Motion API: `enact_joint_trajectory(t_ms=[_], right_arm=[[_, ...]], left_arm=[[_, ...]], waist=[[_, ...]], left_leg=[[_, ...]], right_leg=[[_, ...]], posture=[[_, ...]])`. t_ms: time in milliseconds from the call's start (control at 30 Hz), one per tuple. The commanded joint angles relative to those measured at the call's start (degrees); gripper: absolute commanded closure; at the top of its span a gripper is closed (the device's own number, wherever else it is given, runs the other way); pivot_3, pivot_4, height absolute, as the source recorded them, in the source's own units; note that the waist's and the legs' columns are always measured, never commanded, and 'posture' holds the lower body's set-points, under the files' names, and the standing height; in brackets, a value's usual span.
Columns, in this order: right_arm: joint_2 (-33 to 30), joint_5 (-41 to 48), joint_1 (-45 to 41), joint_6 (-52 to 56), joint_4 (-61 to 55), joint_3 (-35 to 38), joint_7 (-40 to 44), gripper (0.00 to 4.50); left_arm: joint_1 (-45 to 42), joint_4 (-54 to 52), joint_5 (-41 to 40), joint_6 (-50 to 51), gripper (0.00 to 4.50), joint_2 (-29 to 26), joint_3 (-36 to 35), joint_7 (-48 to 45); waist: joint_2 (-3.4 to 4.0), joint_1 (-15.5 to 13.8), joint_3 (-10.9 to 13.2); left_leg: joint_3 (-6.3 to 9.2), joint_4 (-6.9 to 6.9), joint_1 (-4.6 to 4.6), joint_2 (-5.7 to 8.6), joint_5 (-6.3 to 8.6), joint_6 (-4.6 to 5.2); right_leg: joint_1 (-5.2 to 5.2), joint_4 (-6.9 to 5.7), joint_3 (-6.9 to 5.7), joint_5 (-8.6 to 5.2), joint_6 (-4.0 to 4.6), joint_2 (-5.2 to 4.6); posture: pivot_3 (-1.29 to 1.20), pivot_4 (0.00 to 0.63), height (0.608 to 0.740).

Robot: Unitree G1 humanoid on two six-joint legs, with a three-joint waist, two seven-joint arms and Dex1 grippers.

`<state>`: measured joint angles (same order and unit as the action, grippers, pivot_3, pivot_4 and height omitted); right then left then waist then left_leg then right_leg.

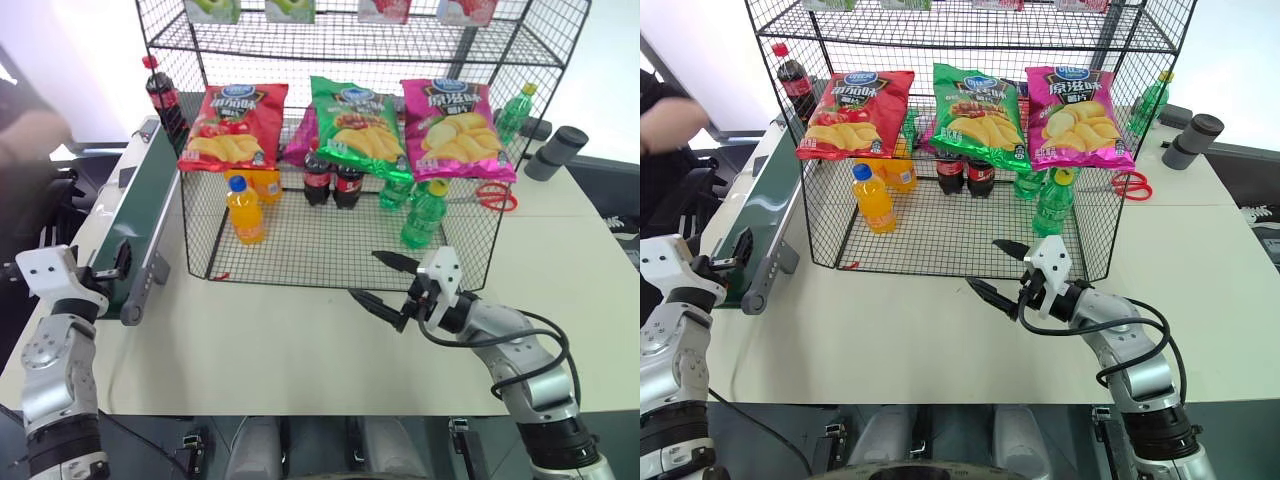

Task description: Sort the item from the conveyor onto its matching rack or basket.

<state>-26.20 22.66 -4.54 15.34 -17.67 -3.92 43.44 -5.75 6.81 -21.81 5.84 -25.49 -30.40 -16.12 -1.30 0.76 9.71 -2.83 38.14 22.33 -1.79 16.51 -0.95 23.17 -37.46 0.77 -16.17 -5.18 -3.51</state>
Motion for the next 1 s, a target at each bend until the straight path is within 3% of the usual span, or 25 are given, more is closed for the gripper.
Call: enact_joint_trajectory(t_ms=[33,1000], right_arm=[[0.8,-0.7,0.5,-2.2,-2.3,-0.4,-0.5,0.04],[4.5,-4.5,-2.1,-5.5,1.2,-3.1,-1.6,0.04]], left_arm=[[-1.4,0.3,0.6,-1.8,0.0,-0.2,-0.6,1.3],[-3.3,7.0,2.5,-7.3,0.0,0.6,1.3,1.2]], waist=[[0.0,0.0,0.0],[-0.02,0.0,0.0]], left_leg=[[0.0,0.0,0.0,0.0,0.0,0.0],[0.01,0.0,0.02,0.01,0.0,0.0]], right_leg=[[0.0,0.0,0.0,0.0,0.0,0.0],[0.02,0.0,-0.03,0.0,0.0,-0.02]], posture=[[0.0,0.15,0.74],[0.0,0.15,0.74]])
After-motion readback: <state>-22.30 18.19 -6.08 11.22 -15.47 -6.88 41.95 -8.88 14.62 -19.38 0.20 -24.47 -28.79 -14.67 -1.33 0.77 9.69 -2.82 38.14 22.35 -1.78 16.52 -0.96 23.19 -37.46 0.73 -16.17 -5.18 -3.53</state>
